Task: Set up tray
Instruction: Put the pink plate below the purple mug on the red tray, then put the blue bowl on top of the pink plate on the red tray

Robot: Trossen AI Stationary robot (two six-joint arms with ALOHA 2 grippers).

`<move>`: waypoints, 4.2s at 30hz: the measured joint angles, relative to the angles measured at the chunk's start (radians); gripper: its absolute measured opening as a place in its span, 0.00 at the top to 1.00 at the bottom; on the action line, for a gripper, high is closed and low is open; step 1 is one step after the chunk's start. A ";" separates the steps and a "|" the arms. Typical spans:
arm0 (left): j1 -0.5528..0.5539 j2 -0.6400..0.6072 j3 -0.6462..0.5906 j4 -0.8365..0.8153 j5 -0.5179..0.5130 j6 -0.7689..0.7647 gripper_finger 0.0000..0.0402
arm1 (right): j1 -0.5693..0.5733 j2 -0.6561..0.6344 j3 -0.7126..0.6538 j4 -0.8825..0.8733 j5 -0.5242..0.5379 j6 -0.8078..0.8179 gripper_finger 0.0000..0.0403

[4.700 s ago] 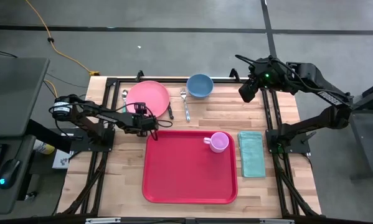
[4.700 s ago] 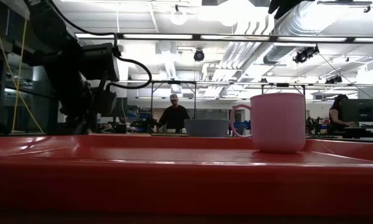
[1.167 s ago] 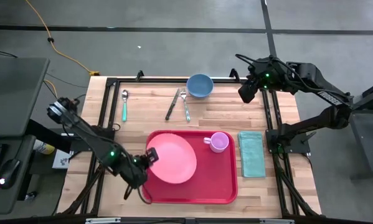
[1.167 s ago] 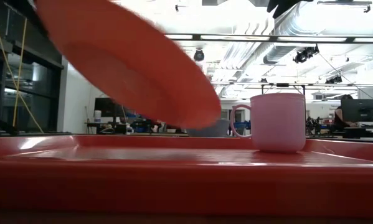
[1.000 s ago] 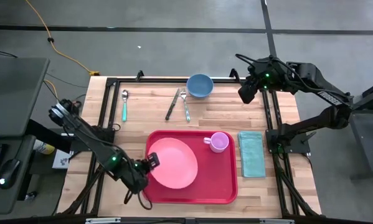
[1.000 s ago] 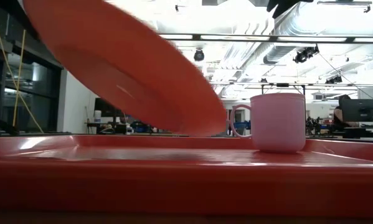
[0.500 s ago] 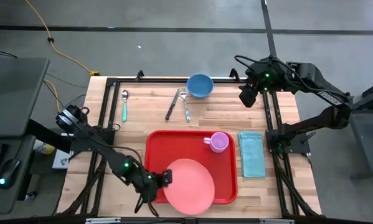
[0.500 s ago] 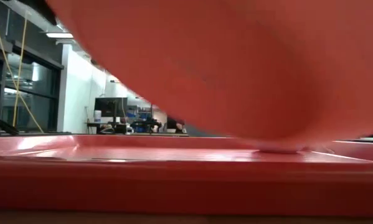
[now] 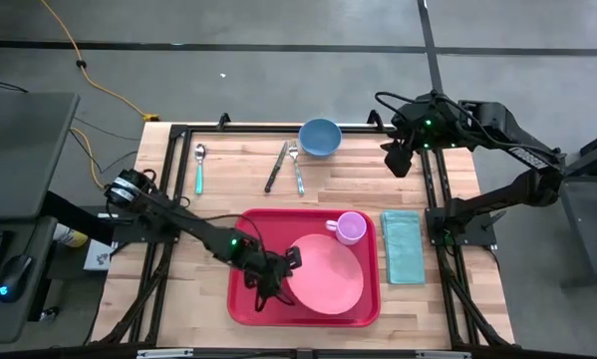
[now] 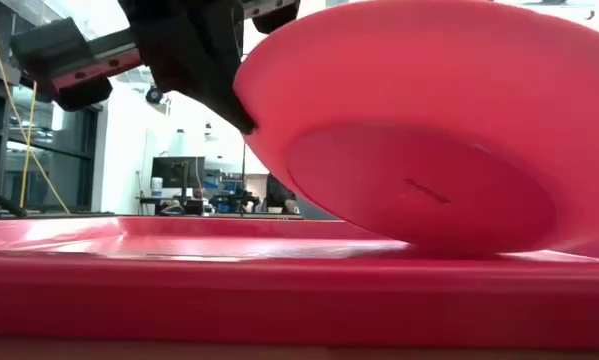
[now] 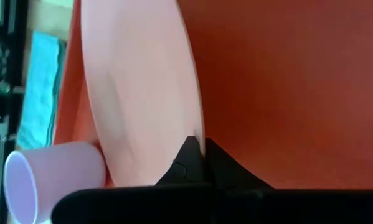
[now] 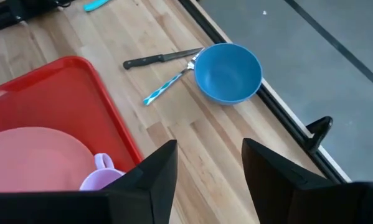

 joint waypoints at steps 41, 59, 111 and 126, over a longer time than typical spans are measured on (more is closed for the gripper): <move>0.045 0.089 -0.090 0.072 0.116 0.109 0.97 | 0.104 0.000 0.000 0.038 0.106 0.129 0.60; 0.044 0.093 -0.103 0.138 0.079 0.088 0.65 | 0.104 0.000 0.000 0.045 0.117 0.126 0.60; 0.356 -0.719 -0.075 -0.346 -0.590 -0.719 0.82 | 0.069 -0.011 0.000 0.026 0.232 0.016 0.58; 0.601 -0.862 -0.079 -0.565 -0.574 -0.883 0.73 | -0.327 -0.376 -0.606 0.588 -0.069 0.121 0.54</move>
